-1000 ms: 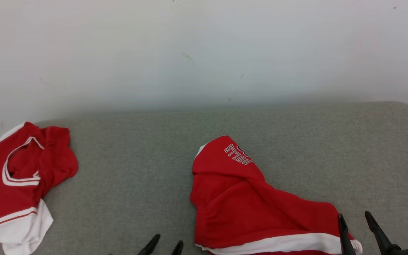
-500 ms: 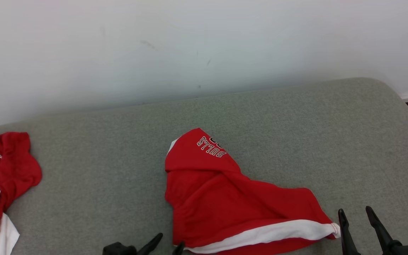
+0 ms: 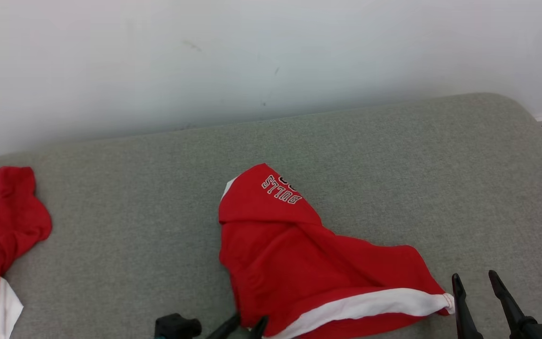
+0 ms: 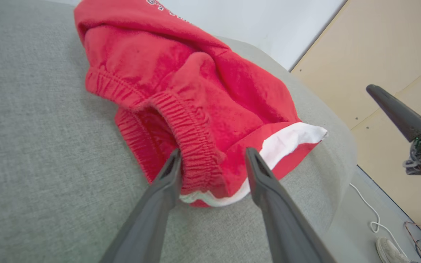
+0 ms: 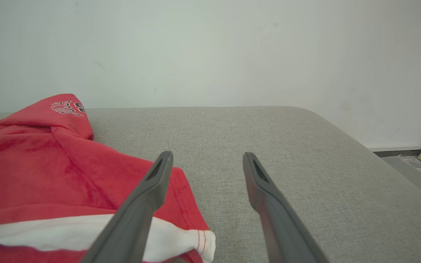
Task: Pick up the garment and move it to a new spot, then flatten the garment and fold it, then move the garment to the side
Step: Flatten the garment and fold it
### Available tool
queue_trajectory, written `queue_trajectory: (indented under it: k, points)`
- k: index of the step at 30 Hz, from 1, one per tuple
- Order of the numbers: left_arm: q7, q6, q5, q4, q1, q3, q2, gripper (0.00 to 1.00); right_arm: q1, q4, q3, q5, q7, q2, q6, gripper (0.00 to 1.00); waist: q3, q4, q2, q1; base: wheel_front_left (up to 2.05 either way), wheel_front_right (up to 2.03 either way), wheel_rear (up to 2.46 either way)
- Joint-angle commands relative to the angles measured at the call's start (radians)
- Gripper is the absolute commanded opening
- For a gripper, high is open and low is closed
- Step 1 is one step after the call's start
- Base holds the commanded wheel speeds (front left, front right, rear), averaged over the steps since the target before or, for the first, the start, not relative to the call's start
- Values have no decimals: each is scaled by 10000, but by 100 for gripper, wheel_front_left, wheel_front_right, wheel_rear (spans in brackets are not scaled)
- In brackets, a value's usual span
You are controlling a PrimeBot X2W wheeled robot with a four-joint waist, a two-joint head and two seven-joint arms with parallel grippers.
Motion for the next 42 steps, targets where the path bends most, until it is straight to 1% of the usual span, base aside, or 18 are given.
queue_trajectory:
  k: [1,2,3,8,14,17,19,21,24,28,30,32,33,34,36,37,38,42]
  points:
    - [-4,16,-297,-156,-22,-162,24,38,0,3,5,-31,9,10,-21,100,-41,100,0,-1,0,0,0]
    - [-5,16,-466,-295,-7,-310,59,15,16,14,15,22,9,5,-21,100,-61,160,0,-1,0,0,0]
    - [-5,16,-582,-416,-15,-424,131,0,17,27,21,57,9,3,-22,100,-78,223,0,-1,0,0,0]
    - [-4,16,-1220,-1110,210,-875,386,0,26,54,68,200,9,4,-22,100,-187,535,0,-1,0,0,0]
    - [116,16,-2139,-2084,627,-1190,1023,0,185,90,83,310,9,3,-22,100,-337,814,0,-1,0,0,0]
    - [443,17,-2525,-2540,694,-1080,1357,0,198,102,99,320,9,6,-22,100,-362,902,0,-1,0,0,0]
    - [661,127,-2784,-2674,562,-931,1495,0,173,118,115,335,9,5,-22,100,-369,943,0,-1,0,0,0]
    - [897,318,-2709,-2585,328,-866,1604,0,131,137,154,350,9,5,-22,100,-368,955,0,-1,0,0,0]
    - [1181,521,-2805,-2170,61,-787,1523,0,23,171,293,363,9,5,-22,100,-327,859,0,-1,0,0,0]
    - [1625,595,-2797,-1302,-416,-874,1363,0,-152,162,408,391,9,2,-22,100,-124,637,0,-1,0,0,0]
    - [1826,558,-2590,-778,-655,-1008,1355,0,-158,171,400,375,9,2,-22,100,-17,496,0,-1,0,0,0]
    - [1894,528,-2700,-304,-804,-1015,1232,0,-167,151,366,356,9,4,-22,100,72,382,0,-1,0,0,0]
    - [1888,531,-2707,-94,-871,-1000,1202,14,-150,146,348,334,9,2,-22,100,105,333,0,-1,0,0,0]
    - [1852,524,-2665,120,-932,-1003,1181,31,-117,145,313,321,9,1,-22,100,123,305,0,-1,0,0,0]
    - [1762,514,-2503,495,-1003,-1054,1178,55,-44,141,261,284,9,6,-22,100,134,273,0,-1,0,0,0]
    - [1670,491,-2472,623,-1015,-1061,1140,90,-17,138,230,270,9,4,-22,100,125,276,0,-1,0,0,0]
    - [1599,481,-2503,744,-985,-1046,1109,100,13,132,199,262,9,6,-22,100,106,287,0,-1,0,0,0]
    - [1194,561,-2376,907,-782,-1018,1071,100,57,76,-12,194,9,6,-22,100,-64,490,0,-1,0,0,0]
